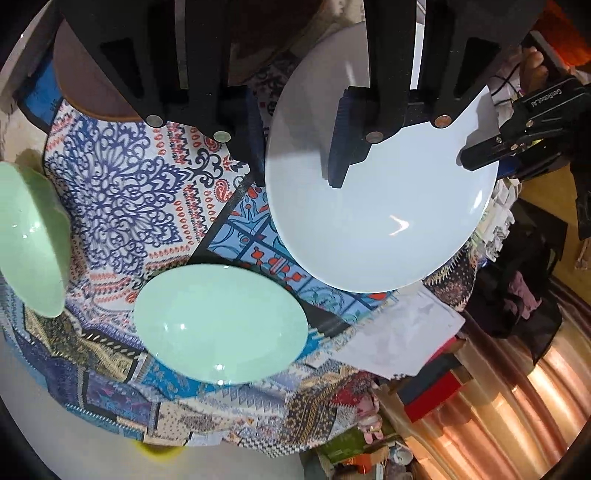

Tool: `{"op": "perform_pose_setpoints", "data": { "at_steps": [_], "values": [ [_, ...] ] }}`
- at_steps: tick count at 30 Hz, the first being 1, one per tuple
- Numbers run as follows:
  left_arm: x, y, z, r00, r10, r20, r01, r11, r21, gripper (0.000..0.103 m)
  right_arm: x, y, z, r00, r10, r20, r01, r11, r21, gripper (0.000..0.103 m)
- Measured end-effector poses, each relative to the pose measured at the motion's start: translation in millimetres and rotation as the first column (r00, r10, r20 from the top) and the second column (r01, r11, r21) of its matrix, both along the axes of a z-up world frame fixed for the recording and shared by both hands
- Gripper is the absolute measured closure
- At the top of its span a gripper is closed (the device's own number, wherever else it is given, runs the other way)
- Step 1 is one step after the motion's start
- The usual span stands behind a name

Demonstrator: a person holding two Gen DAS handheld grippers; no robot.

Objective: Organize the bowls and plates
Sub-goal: 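Lift the white plate with the left tool toward the right tool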

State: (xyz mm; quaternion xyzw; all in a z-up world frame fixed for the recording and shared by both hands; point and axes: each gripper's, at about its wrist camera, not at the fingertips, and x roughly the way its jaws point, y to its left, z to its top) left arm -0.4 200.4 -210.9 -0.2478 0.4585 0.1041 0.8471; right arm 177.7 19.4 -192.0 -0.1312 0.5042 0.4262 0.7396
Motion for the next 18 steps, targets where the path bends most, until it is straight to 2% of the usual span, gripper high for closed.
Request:
{"op": "perform_pose_setpoints", "data": {
  "at_steps": [18],
  "values": [
    [3.4,-36.2,53.7,0.992,-0.072,0.102,0.063,0.994,0.089,0.069,-14.9,-65.4,42.4,0.99,-0.116,0.081,0.108,0.989,0.098,0.073]
  ]
}}
